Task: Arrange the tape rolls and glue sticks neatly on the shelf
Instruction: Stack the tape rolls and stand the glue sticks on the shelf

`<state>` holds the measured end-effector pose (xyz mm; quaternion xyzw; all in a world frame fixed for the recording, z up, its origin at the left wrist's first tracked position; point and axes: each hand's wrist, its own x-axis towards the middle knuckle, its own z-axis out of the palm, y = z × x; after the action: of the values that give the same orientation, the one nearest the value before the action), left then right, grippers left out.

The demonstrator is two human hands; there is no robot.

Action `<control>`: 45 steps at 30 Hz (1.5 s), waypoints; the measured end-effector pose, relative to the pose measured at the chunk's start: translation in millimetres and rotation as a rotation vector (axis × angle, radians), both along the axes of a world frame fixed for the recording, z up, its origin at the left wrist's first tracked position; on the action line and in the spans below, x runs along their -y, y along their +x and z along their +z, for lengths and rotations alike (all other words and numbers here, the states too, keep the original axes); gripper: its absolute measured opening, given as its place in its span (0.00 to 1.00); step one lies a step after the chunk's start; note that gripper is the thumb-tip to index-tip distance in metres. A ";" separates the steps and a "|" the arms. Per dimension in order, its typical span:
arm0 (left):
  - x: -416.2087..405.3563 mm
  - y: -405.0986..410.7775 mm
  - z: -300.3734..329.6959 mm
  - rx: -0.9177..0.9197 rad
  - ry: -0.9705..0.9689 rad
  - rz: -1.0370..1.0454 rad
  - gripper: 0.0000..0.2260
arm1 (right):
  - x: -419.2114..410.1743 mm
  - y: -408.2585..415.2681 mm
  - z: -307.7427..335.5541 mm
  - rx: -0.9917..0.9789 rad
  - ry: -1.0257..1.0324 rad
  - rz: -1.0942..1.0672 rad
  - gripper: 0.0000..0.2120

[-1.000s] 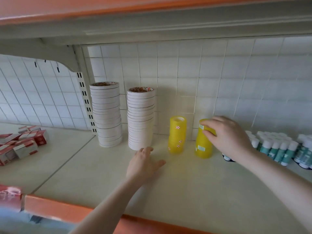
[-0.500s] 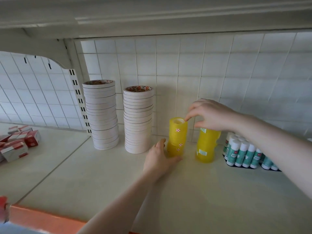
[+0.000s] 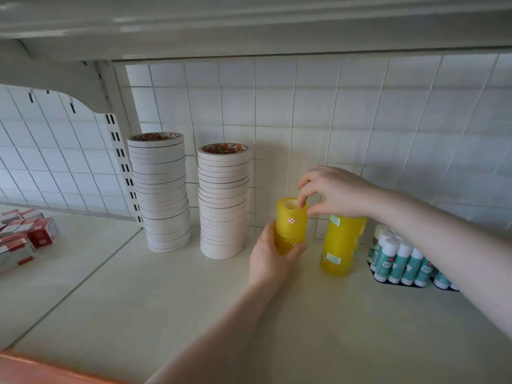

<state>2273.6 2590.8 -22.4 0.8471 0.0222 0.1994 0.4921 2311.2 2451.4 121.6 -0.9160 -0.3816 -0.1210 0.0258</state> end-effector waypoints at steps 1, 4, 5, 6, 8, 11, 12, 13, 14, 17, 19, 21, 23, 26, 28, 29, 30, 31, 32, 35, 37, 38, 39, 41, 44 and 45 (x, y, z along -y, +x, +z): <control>-0.3 0.1 -0.1 0.003 -0.001 0.002 0.27 | -0.7 0.9 -0.4 -0.001 0.004 0.003 0.06; -1.7 0.7 -0.8 0.011 -0.014 -0.005 0.23 | -2.2 3.4 -1.0 -0.005 0.001 0.005 0.07; -2.3 0.8 -0.4 0.011 -0.016 -0.008 0.22 | -2.3 4.2 -0.9 -0.007 -0.002 0.004 0.08; -2.8 0.7 -0.3 0.013 -0.019 -0.013 0.21 | -2.3 4.9 -0.8 -0.011 -0.005 0.004 0.09; -3.2 0.9 -0.4 0.016 -0.035 -0.019 0.20 | -2.2 5.7 -0.4 -0.025 -0.012 0.003 0.10; -2.8 0.7 -1.1 0.029 -0.042 -0.025 0.21 | -2.3 6.6 -1.1 -0.042 -0.029 0.008 0.10; -2.7 0.7 -1.5 0.034 -0.045 -0.027 0.22 | -2.1 6.9 -1.5 -0.045 -0.027 0.010 0.10; -2.1 0.6 -2.1 0.041 -0.052 -0.030 0.24 | -2.0 7.1 -1.3 -0.048 -0.023 0.010 0.10; -1.6 0.4 -2.2 0.050 -0.060 -0.035 0.26 | -1.9 7.1 -1.3 -0.051 -0.018 0.009 0.10; 0.3 2.2 -1.8 0.080 -0.073 -0.035 0.28 | -1.7 7.0 -0.8 -0.055 -0.006 0.006 0.10; 1.4 3.6 -0.8 0.084 -0.078 -0.014 0.25 | -1.6 7.2 -1.0 -0.055 -0.010 0.006 0.10; 2.1 4.1 0.4 0.089 -0.076 -0.003 0.22 | -1.0 7.9 -0.9 -0.057 -0.011 0.004 0.10; 2.3 3.2 2.1 0.089 -0.080 -0.004 0.20 | -0.3 8.5 -0.7 -0.063 -0.011 0.004 0.09; 1.7 2.4 5.0 0.069 -0.110 -0.021 0.21 | 0.0 9.0 -0.8 -0.069 -0.011 -0.002 0.09; 0.6 3.0 4.2 0.055 -0.113 -0.041 0.24 | -0.3 9.2 -1.3 -0.072 -0.003 -0.001 0.10; 0.2 3.0 3.1 0.048 -0.100 -0.052 0.26 | -0.4 9.2 -1.5 -0.074 -0.001 0.000 0.10; -0.1 3.1 1.8 0.039 -0.086 -0.059 0.29 | -0.3 9.5 -1.7 -0.075 -0.001 0.000 0.10; -0.5 3.1 0.6 0.026 -0.076 -0.061 0.32 | -0.3 9.9 -2.0 -0.076 -0.003 0.001 0.10; -0.9 3.5 -0.4 0.007 -0.066 -0.059 0.34 | -0.1 10.3 -2.1 -0.077 -0.004 0.001 0.10; -2.1 6.1 -1.9 -0.062 0.006 -0.050 0.35 | 0.2 10.6 -2.0 -0.082 -0.003 -0.004 0.10; -3.3 7.1 -2.0 -0.084 0.052 -0.041 0.32 | 0.2 11.0 -2.6 -0.082 0.000 -0.002 0.10; -3.8 7.6 -1.9 -0.088 0.064 -0.035 0.30 | 0.4 11.2 -3.1 -0.085 0.003 -0.002 0.10; -4.4 7.6 -1.4 -0.090 0.072 -0.031 0.28 | 0.4 11.4 -3.5 -0.089 0.005 -0.002 0.10; -5.0 7.4 -0.2 -0.093 0.081 -0.024 0.26 | 0.6 12.1 -4.1 -0.097 0.009 0.000 0.10; -5.1 7.7 1.0 -0.099 0.078 -0.013 0.25 | 0.4 12.8 -3.4 -0.111 0.010 0.003 0.10; -5.0 7.4 1.6 -0.100 0.072 -0.014 0.24 | 0.4 13.1 -3.0 -0.118 0.008 0.001 0.10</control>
<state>2281.0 2595.7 -20.7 0.8735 0.0339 0.1540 0.4607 2324.3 2451.1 118.7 -0.9212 -0.3796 -0.0683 0.0520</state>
